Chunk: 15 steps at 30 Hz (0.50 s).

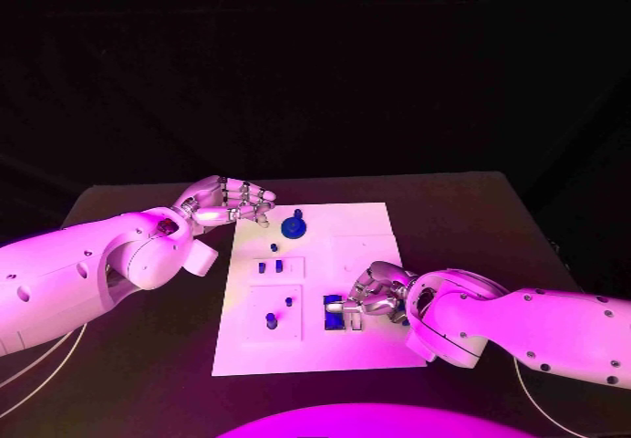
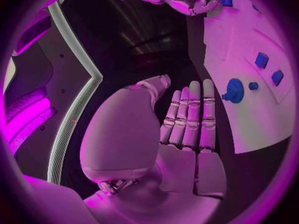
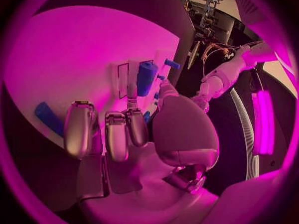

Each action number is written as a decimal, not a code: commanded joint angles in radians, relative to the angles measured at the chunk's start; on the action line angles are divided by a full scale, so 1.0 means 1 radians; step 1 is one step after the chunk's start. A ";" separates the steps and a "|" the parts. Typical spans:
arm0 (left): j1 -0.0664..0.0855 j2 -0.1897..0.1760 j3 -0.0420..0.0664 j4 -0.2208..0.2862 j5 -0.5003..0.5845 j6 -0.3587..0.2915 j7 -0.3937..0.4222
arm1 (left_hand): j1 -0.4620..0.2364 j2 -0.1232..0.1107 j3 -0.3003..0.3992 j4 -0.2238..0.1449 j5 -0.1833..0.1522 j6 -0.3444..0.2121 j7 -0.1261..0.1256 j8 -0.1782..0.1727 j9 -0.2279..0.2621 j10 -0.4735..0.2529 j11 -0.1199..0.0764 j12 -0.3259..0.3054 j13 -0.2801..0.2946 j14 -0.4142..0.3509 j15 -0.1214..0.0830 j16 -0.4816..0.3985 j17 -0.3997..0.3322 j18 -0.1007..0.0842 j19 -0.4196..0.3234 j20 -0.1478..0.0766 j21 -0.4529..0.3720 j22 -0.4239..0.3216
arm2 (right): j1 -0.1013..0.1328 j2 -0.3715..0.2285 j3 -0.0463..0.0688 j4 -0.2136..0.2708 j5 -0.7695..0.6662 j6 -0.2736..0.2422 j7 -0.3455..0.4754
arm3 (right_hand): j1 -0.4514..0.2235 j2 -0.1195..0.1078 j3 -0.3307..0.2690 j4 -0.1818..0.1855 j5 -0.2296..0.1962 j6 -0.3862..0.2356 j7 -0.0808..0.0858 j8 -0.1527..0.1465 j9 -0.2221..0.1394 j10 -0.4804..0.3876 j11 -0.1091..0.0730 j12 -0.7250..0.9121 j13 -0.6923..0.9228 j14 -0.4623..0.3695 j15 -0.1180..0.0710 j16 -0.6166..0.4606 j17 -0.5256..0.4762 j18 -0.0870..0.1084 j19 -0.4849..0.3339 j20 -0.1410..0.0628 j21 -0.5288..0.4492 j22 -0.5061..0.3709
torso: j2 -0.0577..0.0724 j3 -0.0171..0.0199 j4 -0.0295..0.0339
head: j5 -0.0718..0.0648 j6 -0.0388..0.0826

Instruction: Assemble the parts on the task board

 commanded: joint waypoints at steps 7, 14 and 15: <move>0.001 -0.002 0.001 0.002 0.007 0.012 0.008 | -0.005 0.005 -0.006 0.000 0.005 -0.009 0.006 -0.001 -0.001 -0.007 0.001 0.006 -0.001 -0.001 0.007 -0.004 -0.001 0.012 0.008 -0.002 -0.007 -0.001 | -0.003 -0.008 0.000 0.012 -0.025 0.003 0.037 | 0.008 0.044 -0.026 -0.002 -0.006 -0.011 -0.001 0.002 0.010 0.037 -0.003 -0.007 0.126 0.090 -0.005 0.000 0.181 -0.005 0.021 -0.004 -0.006 0.188 | 0.000 0.0006 0.0002 | 0.000 0.002; 0.001 -0.003 0.001 0.002 0.007 0.011 0.008 | -0.005 0.005 -0.006 0.000 0.005 -0.009 0.006 -0.001 -0.001 -0.007 0.001 0.006 -0.001 -0.001 0.007 -0.004 -0.001 0.012 0.008 -0.002 -0.007 -0.001 | -0.003 -0.030 0.000 0.031 -0.003 0.047 0.072 | 0.170 0.070 0.006 -0.027 0.034 -0.016 -0.002 -0.004 0.016 0.041 -0.003 -0.002 0.134 0.092 -0.006 0.002 0.188 -0.006 0.022 -0.005 -0.003 0.189 | 0.000 0.0005 -0.0009 | 0.003 0.001; 0.001 -0.003 0.001 0.002 0.007 0.011 0.007 | -0.005 0.005 -0.006 0.000 0.005 -0.009 0.006 -0.001 -0.001 -0.007 0.001 0.006 -0.001 -0.001 0.007 -0.004 -0.001 0.012 0.008 -0.002 -0.007 -0.001 | -0.003 -0.033 0.000 0.034 -0.003 0.054 0.075 | 0.190 0.066 0.012 -0.029 0.035 -0.016 -0.002 -0.005 0.015 0.041 -0.003 -0.002 0.135 0.092 -0.006 0.002 0.188 -0.007 0.023 -0.005 -0.001 0.190 | 0.000 0.0006 -0.0011 | 0.003 0.001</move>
